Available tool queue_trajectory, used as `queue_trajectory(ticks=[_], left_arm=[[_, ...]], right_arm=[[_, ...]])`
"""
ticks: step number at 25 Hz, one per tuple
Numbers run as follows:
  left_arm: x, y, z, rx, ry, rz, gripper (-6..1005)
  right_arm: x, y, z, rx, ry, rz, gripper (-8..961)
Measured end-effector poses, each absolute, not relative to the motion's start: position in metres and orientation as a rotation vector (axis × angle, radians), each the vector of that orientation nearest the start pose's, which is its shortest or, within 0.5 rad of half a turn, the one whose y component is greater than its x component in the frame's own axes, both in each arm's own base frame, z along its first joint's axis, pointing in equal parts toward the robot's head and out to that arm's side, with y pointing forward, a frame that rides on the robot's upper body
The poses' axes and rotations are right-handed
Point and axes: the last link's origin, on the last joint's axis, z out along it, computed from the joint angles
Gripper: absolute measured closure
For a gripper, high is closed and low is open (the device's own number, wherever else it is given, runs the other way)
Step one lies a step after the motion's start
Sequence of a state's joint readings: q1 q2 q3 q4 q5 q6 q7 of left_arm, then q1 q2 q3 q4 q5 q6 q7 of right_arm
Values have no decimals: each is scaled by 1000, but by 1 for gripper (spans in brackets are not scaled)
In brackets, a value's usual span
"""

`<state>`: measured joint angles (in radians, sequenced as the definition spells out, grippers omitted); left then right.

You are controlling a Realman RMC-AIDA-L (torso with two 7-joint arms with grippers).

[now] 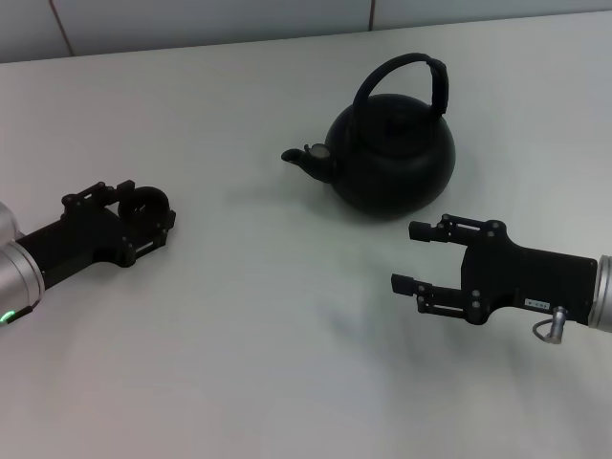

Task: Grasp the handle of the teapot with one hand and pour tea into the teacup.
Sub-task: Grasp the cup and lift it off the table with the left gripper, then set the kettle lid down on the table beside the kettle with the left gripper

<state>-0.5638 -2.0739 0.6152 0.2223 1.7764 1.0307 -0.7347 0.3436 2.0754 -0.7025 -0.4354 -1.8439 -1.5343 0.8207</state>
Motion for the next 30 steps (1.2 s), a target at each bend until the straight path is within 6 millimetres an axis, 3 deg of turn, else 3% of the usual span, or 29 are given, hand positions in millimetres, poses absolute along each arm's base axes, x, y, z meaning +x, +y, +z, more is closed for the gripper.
queue_trajectory(ticks=[7,8,11,13,15,16,19,30], left_arm=[[-318,345,-53,-2377,-467,-414,300],[-307,342,-54,-2414,-430,-487,303],[-299,342,-57,-2445,-401,-516,312],[-281,343,-72,-2523,-358,-541,305],[-281,343,-72,-2523,-358,-541,298],[-268,344,-87,-2571,-311,-539,294],[-263,345,-93,-2585,-286,-533,283],[-267,345,-101,-2579,-282,-452,244]], right_arm=[[316,264,-27,-2585,344,734,250],[315,265,-26,-2584,343,735,250],[315,267,-26,-2579,340,737,249],[314,267,-26,-2578,340,738,249],[314,267,-26,-2579,338,738,249],[314,267,-26,-2579,338,738,249],[314,268,-26,-2580,336,739,249],[313,268,-26,-2580,336,740,249]])
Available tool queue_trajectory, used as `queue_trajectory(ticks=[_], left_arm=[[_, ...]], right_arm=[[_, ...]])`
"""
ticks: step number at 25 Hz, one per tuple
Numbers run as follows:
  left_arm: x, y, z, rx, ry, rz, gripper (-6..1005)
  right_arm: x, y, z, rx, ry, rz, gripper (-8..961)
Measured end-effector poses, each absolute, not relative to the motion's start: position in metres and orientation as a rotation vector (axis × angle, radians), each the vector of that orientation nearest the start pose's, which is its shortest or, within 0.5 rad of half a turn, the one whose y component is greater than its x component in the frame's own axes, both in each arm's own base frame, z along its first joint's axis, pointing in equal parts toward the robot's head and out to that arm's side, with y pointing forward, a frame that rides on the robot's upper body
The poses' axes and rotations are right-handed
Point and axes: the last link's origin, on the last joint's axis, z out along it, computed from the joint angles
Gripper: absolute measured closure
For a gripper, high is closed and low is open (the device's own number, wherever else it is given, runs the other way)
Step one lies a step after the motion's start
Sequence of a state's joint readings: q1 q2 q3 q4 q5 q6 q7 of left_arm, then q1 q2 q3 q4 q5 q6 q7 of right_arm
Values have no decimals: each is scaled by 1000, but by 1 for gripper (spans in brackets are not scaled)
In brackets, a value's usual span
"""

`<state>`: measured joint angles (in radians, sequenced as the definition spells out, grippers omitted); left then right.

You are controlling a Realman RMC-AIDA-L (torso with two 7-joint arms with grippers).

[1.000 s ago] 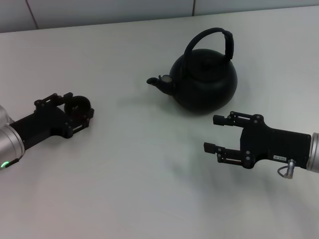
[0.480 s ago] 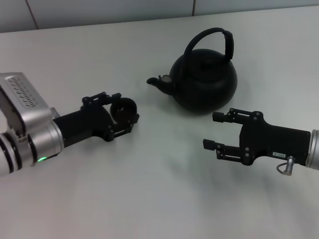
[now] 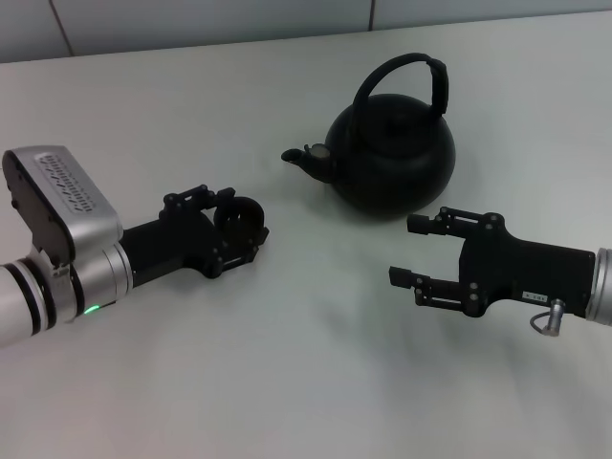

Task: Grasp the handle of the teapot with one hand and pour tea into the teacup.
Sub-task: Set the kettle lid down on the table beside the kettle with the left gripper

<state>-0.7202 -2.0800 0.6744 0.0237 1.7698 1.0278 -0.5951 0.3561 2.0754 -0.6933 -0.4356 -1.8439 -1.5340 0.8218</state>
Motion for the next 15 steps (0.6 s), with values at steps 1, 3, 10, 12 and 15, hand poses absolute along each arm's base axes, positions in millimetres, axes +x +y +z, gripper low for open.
queue_trajectory(ticks=[1,3,10,12,15], left_arm=[[-268,345,-102,-2578,-284,-449,240],[-267,345,-102,-2577,-289,-453,233],[-267,345,-101,-2565,-301,-470,207],[-267,345,-101,-2567,-299,-469,200],[-267,345,-101,-2568,-298,-469,189]], right_arm=[[313,268,-26,-2580,335,740,249],[313,269,-25,-2579,335,740,249],[312,270,-25,-2580,332,742,249],[312,270,-25,-2581,329,743,249],[311,271,-25,-2581,332,744,249]])
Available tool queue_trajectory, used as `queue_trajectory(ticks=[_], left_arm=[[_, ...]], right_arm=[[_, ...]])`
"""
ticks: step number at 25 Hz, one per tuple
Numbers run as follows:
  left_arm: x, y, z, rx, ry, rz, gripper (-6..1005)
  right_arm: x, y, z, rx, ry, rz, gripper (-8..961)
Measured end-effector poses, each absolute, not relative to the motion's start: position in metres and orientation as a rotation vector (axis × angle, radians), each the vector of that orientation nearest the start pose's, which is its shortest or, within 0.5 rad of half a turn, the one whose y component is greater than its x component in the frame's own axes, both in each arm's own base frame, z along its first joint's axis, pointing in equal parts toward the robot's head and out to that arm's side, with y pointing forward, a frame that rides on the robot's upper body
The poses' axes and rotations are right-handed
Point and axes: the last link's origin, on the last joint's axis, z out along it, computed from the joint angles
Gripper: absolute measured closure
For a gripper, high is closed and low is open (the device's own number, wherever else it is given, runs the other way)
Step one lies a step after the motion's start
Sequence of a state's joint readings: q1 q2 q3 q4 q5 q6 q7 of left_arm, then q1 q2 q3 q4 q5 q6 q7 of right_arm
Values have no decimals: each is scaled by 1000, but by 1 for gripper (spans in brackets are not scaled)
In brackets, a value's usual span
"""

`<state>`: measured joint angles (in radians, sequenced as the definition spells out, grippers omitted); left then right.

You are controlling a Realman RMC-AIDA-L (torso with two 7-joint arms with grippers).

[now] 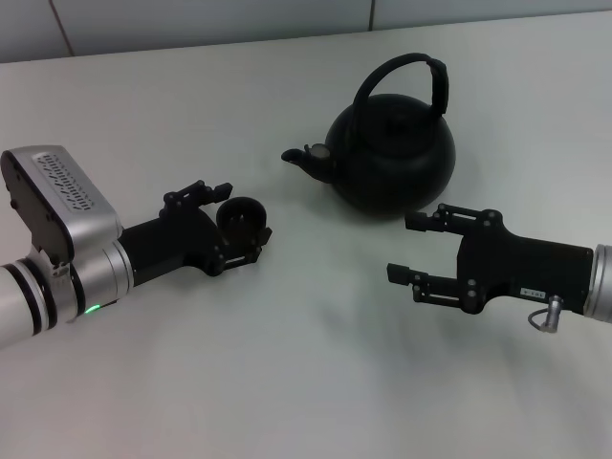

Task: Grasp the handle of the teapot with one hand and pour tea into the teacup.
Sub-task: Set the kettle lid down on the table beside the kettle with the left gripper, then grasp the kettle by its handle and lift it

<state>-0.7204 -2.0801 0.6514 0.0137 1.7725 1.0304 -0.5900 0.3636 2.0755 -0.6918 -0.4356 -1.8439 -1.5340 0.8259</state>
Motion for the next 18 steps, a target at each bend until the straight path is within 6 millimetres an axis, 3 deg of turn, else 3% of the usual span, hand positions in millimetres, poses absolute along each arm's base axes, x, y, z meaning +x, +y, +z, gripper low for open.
queue_trajectory(ticks=[9,10,11,12,15,16,18], left_arm=[[-264,342,-90,-2535,-286,-584,175],[-264,339,-81,-2511,-274,-645,175],[-267,333,-55,-2443,-230,-781,175],[-267,333,-55,-2443,-230,-781,175],[-278,319,-27,-2393,-209,-867,175],[-293,299,-1,-2383,-219,-916,175],[-306,285,17,-2385,-245,-920,175]], right_arm=[[311,271,-26,-2581,341,746,250],[312,272,-26,-2579,343,741,250],[312,272,-26,-2579,342,741,250],[311,272,-26,-2579,342,741,250],[311,273,-25,-2580,352,745,250],[311,273,-25,-2581,358,747,250],[310,273,-25,-2582,366,753,250]])
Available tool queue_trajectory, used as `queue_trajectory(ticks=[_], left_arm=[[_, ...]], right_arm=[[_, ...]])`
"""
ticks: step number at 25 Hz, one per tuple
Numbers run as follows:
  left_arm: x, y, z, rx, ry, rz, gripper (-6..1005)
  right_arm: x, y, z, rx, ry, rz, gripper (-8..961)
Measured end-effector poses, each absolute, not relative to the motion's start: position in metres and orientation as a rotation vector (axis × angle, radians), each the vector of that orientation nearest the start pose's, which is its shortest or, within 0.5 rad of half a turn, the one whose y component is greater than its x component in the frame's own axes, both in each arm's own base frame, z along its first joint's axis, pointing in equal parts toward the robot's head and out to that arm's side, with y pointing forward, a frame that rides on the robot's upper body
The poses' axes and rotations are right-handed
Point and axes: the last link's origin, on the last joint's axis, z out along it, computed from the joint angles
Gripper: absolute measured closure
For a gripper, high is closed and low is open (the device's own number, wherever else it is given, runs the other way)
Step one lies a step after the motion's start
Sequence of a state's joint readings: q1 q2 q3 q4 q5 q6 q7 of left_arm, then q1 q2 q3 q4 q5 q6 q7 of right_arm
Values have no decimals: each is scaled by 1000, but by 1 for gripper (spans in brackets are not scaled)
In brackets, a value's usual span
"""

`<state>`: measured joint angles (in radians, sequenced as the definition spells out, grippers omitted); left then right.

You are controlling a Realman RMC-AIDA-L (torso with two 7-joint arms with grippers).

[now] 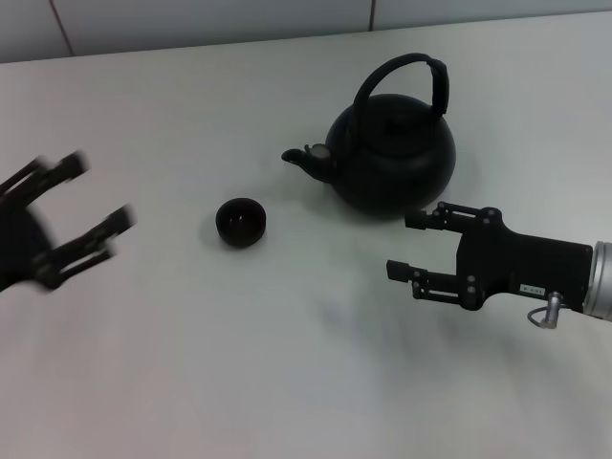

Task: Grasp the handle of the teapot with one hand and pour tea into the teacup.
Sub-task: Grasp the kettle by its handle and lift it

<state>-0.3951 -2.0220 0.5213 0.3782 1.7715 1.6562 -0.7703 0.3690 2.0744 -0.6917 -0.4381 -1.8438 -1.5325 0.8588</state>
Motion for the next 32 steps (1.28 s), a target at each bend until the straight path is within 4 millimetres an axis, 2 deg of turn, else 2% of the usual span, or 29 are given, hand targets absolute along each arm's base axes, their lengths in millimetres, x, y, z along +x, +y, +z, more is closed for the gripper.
queue_trajectory(ticks=[1,3,7,12,14,19,32], left_arm=[[-306,285,17,-2385,-245,-920,175],[-330,260,38,-2380,-303,-894,175],[-349,243,43,-2397,-338,-807,175],[-352,241,42,-2419,-346,-778,175],[-359,239,39,-2466,-355,-691,175],[-365,238,38,-2477,-372,-634,175],[-369,235,37,-2521,-362,-584,175]], right_arm=[[310,273,-25,-2583,368,755,250],[310,273,-24,-2583,368,755,250],[310,273,-24,-2583,368,755,250],[310,273,-24,-2583,368,754,250],[311,273,-24,-2582,370,753,250],[313,272,-24,-2577,371,744,250],[313,273,-21,-2567,367,749,248]])
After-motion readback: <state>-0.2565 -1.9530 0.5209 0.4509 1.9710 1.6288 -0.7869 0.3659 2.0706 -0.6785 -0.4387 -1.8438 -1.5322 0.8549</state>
